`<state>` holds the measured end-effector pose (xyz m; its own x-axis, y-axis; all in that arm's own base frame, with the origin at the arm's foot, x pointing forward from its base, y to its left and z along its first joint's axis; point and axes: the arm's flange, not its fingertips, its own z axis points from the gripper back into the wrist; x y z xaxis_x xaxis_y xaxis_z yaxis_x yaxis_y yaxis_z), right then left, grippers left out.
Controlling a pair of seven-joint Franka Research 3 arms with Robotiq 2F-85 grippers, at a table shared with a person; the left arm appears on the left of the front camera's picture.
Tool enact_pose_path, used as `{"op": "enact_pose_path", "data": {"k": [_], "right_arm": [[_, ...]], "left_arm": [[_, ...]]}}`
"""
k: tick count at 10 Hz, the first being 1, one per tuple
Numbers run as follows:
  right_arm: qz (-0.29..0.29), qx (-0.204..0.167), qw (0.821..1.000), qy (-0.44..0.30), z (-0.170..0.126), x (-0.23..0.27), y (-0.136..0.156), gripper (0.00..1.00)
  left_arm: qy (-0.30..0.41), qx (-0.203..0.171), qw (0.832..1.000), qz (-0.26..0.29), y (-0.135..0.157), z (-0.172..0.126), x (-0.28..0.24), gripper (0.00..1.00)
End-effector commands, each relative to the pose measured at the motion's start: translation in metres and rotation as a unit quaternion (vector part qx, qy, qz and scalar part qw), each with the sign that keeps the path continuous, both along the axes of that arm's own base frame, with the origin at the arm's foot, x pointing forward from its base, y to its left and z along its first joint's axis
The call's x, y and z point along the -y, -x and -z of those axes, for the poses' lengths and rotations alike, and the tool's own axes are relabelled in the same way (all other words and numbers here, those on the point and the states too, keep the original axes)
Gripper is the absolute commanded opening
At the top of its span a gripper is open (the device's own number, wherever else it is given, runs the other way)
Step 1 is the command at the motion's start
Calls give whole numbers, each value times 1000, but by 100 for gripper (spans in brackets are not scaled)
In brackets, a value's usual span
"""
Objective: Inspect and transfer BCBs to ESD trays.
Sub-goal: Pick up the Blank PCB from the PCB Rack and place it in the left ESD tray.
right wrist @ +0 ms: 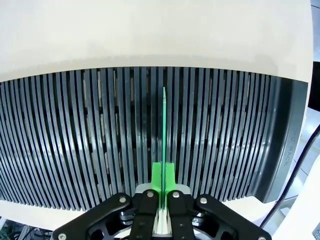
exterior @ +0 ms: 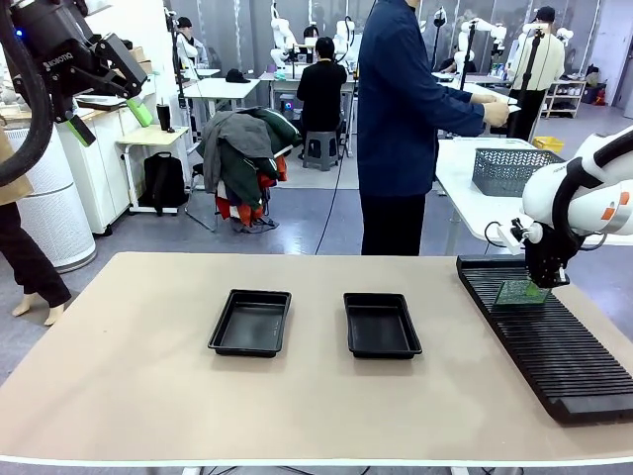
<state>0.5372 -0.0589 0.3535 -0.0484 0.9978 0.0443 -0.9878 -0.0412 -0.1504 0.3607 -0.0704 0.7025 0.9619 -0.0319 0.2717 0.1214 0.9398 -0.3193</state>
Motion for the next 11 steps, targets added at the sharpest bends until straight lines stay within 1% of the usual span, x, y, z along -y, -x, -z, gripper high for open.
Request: {"op": "enact_pose_path", "data": {"k": [1, 3, 4, 5, 7, 8, 9, 11], "right_arm": [[-1, 0, 1000, 0, 0, -1, 0, 0], [-1, 0, 1000, 0, 0, -1, 0, 0], [0, 0, 1000, 0, 0, 0, 0, 3], [2, 9, 1000, -12, -22, 2, 7, 3], [-9, 26, 1000, 0, -78, 1, 25, 3], [-2, 26, 1000, 7, -110, 0, 34, 3], [5, 18, 1000, 12, -143, -1, 42, 3], [28, 13, 999, 9, -205, 2, 59, 3]], "left_arm": [[3, -1, 1000, 0, 0, 1, 0, 100], [3, -1, 1000, 0, 0, 1, 0, 100], [3, -1, 1000, 0, 0, 1, 0, 100], [3, -1, 1000, 0, 0, 1, 0, 100], [3, -1, 1000, 0, 0, 1, 0, 100], [3, -1, 1000, 0, 0, 1, 0, 100], [3, -1, 1000, 0, 0, 1, 0, 100], [3, -1, 1000, 0, 0, 1, 0, 100]]}}
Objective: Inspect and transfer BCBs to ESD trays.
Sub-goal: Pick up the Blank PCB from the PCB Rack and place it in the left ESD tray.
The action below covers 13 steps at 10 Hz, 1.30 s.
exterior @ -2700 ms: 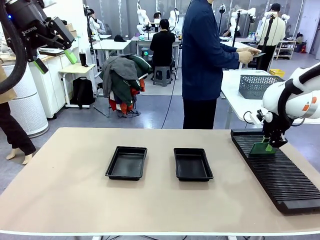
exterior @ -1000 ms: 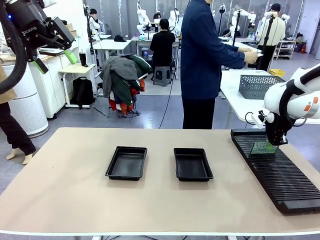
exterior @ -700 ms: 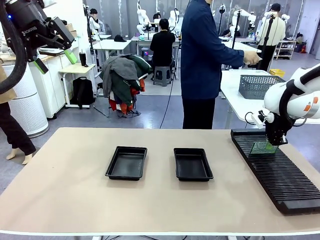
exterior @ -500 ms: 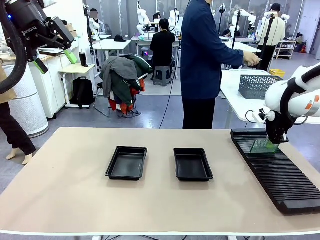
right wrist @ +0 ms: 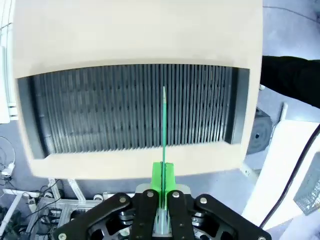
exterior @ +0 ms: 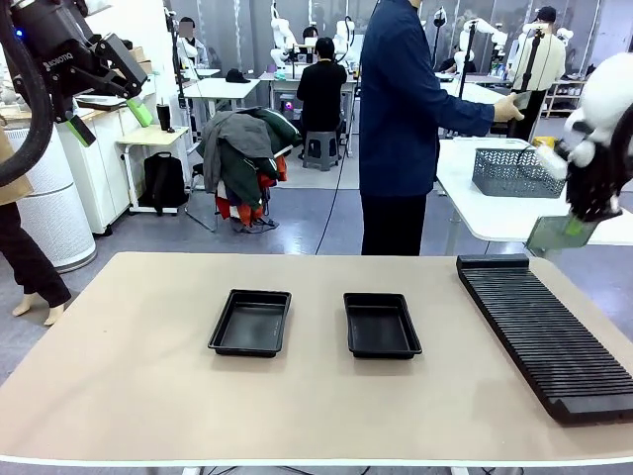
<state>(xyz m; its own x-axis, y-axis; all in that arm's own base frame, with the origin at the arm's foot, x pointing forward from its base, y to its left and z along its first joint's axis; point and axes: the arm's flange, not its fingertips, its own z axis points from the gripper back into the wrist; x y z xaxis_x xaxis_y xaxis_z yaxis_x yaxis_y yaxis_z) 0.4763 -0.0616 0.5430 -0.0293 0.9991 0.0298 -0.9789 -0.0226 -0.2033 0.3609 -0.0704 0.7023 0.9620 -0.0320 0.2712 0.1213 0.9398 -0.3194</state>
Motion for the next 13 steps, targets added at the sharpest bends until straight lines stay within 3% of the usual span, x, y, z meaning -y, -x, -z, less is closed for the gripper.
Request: {"op": "enact_pose_path", "data": {"k": [1, 6, 10, 11, 12, 13], "right_arm": [[23, -20, 1000, -1, -39, 1, 6, 3], [45, -23, 999, -12, -108, 2, 37, 3], [61, -30, 998, -17, -124, 2, 47, 3], [82, -14, 996, -23, -126, 3, 46, 3], [45, -19, 999, -20, -120, 4, 44, 3], [45, -19, 999, -20, -120, 4, 44, 3]], "left_arm": [[3, -1, 1000, 0, 0, 1, 0, 100], [3, -1, 1000, 0, 0, 1, 0, 100], [3, -1, 1000, 0, 0, 1, 0, 100], [3, -1, 1000, 0, 0, 1, 0, 100], [3, -1, 1000, 0, 0, 1, 0, 100], [3, -1, 1000, 0, 0, 1, 0, 100]]}}
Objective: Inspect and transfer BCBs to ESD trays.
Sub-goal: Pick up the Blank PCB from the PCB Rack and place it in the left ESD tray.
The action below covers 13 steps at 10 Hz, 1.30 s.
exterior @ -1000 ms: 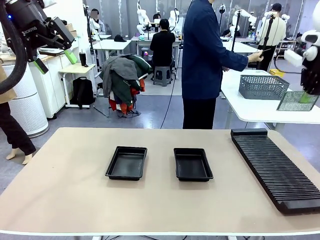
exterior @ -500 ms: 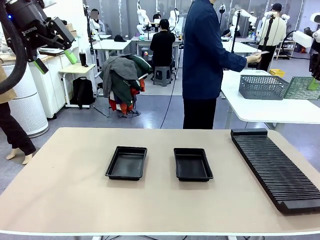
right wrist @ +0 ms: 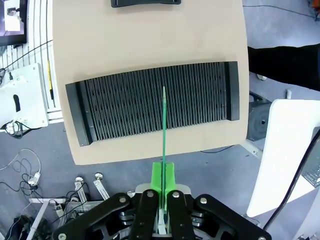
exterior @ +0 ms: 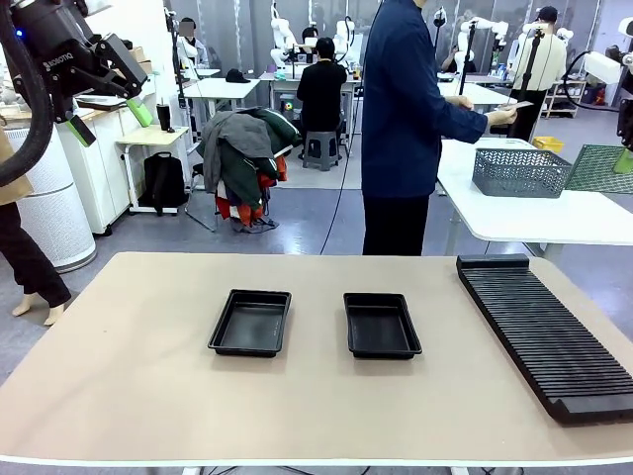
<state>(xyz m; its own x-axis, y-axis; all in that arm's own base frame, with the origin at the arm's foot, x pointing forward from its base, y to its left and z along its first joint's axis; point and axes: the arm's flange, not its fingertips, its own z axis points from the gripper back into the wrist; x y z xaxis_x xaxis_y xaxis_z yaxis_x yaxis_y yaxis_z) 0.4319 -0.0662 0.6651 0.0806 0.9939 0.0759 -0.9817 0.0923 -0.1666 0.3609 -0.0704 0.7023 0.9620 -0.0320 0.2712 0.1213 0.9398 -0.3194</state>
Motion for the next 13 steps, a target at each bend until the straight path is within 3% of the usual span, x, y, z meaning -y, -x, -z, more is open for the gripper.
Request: {"op": "enact_pose_path", "data": {"k": [1, 10, 13], "right_arm": [[-9, -1, 1000, 3, 2, 0, 0, 3], [-2, 0, 1000, -2, 1, -1, 0, 3], [167, -45, 979, -108, 9, -22, 5, 3]], "left_arm": [[3, -1, 1000, 0, 0, 1, 0, 100], [3, -1, 1000, 0, 0, 1, 0, 100], [3, -1, 1000, 0, 0, 1, 0, 100]]}}
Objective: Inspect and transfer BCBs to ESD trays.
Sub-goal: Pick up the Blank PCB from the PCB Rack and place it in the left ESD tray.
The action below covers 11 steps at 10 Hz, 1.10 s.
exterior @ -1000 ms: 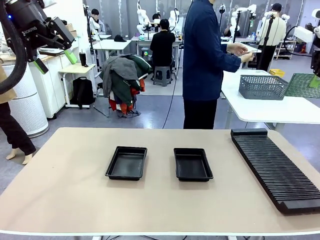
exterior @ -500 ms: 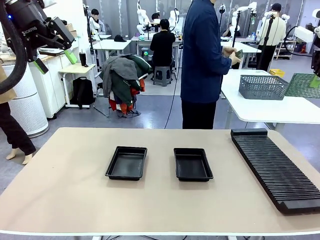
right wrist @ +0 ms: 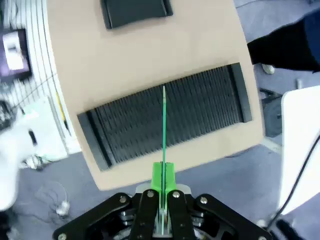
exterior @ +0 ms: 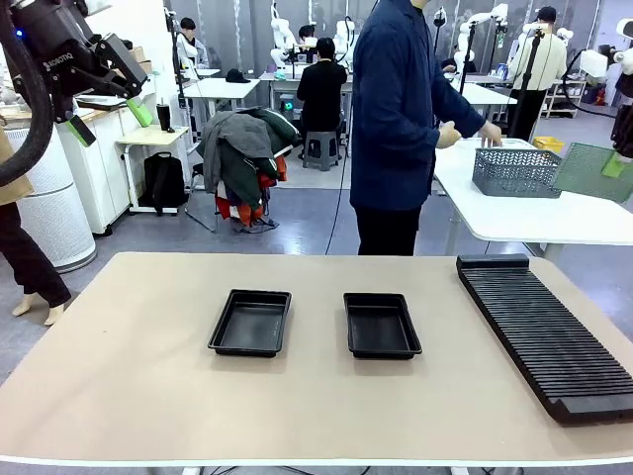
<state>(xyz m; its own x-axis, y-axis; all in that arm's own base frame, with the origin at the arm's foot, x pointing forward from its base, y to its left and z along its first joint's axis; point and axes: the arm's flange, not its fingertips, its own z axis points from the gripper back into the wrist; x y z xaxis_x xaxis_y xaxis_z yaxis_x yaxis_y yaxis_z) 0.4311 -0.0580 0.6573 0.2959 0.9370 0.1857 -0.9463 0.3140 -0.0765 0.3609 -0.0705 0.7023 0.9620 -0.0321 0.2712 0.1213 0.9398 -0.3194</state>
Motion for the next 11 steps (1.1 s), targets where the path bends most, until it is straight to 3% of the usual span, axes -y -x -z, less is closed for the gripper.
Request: {"op": "enact_pose_path", "data": {"k": [1, 3, 5, 7, 9, 11], "right_arm": [[108, -31, 991, -71, 8, -27, 7, 3], [190, -76, 969, -139, 22, -58, 11, 3], [299, -155, 919, -205, 45, -101, 15, 3], [345, -189, 879, -268, 76, -138, 12, 3], [391, -233, 824, -339, 126, -174, 3, 3], [419, -237, 789, -381, 168, -220, 4, 3]], "left_arm": [[3, -1, 1000, 0, 0, 1, 0, 100], [3, -1, 1000, 0, 0, 1, 0, 100], [3, -1, 1000, 0, 0, 1, 0, 100], [3, -1, 1000, 0, 0, 1, 0, 100], [3, -1, 1000, 0, 0, 1, 0, 100], [3, -1, 1000, 0, 0, 1, 0, 100]]}}
